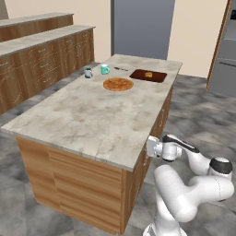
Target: Take the pizza cutter from the drawer on the right and place it on the dining counter for cutting.
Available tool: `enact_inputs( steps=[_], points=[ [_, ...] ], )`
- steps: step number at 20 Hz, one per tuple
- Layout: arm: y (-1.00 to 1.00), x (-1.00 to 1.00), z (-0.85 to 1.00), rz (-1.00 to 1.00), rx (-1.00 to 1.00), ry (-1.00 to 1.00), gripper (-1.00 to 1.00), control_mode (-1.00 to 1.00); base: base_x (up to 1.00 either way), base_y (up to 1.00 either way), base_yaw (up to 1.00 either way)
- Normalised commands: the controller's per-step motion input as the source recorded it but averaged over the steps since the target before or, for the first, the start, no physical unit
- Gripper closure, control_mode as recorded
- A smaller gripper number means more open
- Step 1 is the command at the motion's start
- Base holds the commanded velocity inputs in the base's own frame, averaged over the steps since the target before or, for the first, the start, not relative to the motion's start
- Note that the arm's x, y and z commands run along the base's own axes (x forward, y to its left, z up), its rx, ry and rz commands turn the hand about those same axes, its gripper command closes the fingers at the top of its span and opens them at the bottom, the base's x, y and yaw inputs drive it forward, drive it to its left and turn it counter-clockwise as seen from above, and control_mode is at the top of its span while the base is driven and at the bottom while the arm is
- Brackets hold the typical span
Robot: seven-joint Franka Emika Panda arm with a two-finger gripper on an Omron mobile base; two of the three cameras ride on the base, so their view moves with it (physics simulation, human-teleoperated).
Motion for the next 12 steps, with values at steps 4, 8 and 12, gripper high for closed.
enact_inputs(
  steps=[4, 8, 12],
  points=[
    [0.10, 0.00, -0.02, 0.00, 0.00, 0.00, -1.00, -1.00, 0.00, 0.00, 0.00],
    [0.28, 0.00, -0.43, 0.00, 0.03, 0.00, -1.00, -1.00, 0.00, 0.00, 0.00],
    [0.29, 0.00, -0.55, 0.00, 0.08, 0.00, -1.00, -1.00, 0.00, 0.00, 0.00]
  ],
)
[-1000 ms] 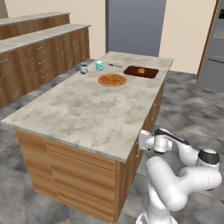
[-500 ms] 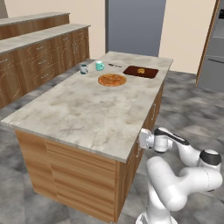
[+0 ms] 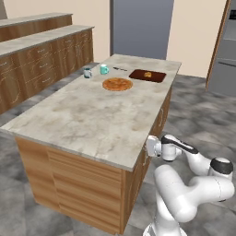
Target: Take the pizza cutter from the drawer on the right and place it on the dining counter for cutting.
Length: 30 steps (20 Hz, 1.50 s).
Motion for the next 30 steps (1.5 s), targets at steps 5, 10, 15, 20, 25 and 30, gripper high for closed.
enact_inputs(
  steps=[5, 10, 15, 20, 25, 30],
  points=[
    [0.27, 0.00, -0.61, 0.00, 0.14, -0.03, -1.00, -1.00, 0.00, 0.00, 0.00],
    [0.21, 0.00, -0.63, 0.00, 0.18, -0.06, -1.00, -1.00, 0.00, 0.00, 0.00],
    [0.26, 0.00, -0.61, 0.00, 0.13, -0.11, 1.00, -1.00, 0.00, 0.00, 0.00],
    [0.23, 0.00, -0.44, 0.00, 0.06, -0.18, 1.00, -1.00, 0.00, 0.00, 0.00],
    [0.16, 0.00, -0.34, 0.00, 0.03, -0.18, 1.00, -1.00, 0.00, 0.00, 0.00],
    [-0.05, 0.00, -0.16, 0.00, 0.00, -0.11, 1.00, -1.00, 0.00, 0.00, 0.00]
  ],
)
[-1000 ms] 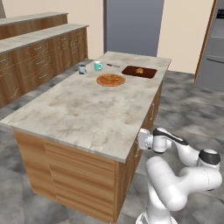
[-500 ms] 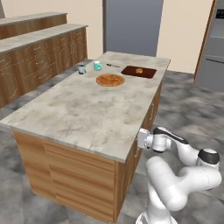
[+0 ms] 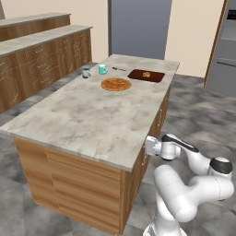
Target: Take the pizza cutter from the drawer on the right and place it on the dining counter for cutting.
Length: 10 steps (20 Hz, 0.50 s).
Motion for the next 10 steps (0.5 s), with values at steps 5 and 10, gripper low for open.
enact_inputs(
  steps=[5, 10],
  points=[
    [-0.38, 0.00, -0.07, 0.01, 0.05, -0.06, 1.00, -1.00, 0.00, 0.00, 0.00],
    [-0.72, -0.01, -0.02, 0.07, 0.09, -0.02, 1.00, -1.00, 0.00, 0.00, 0.00]
  ],
)
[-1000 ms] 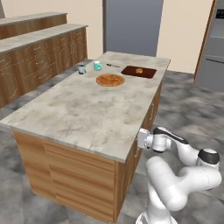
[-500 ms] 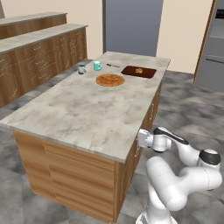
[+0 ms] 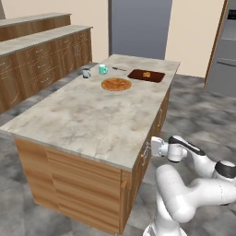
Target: Take the pizza cutter from the drawer on the right and place it on the dining counter for cutting.
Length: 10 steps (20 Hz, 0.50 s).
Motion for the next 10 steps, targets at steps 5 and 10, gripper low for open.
enact_inputs(
  steps=[5, 10],
  points=[
    [-0.71, 0.00, 0.00, 0.07, 0.12, 0.00, 1.00, -1.00, 0.00, 0.00, 0.00],
    [-0.74, 0.00, 0.00, 0.07, 0.13, 0.00, 1.00, -1.00, 0.00, 0.00, 0.00]
  ],
)
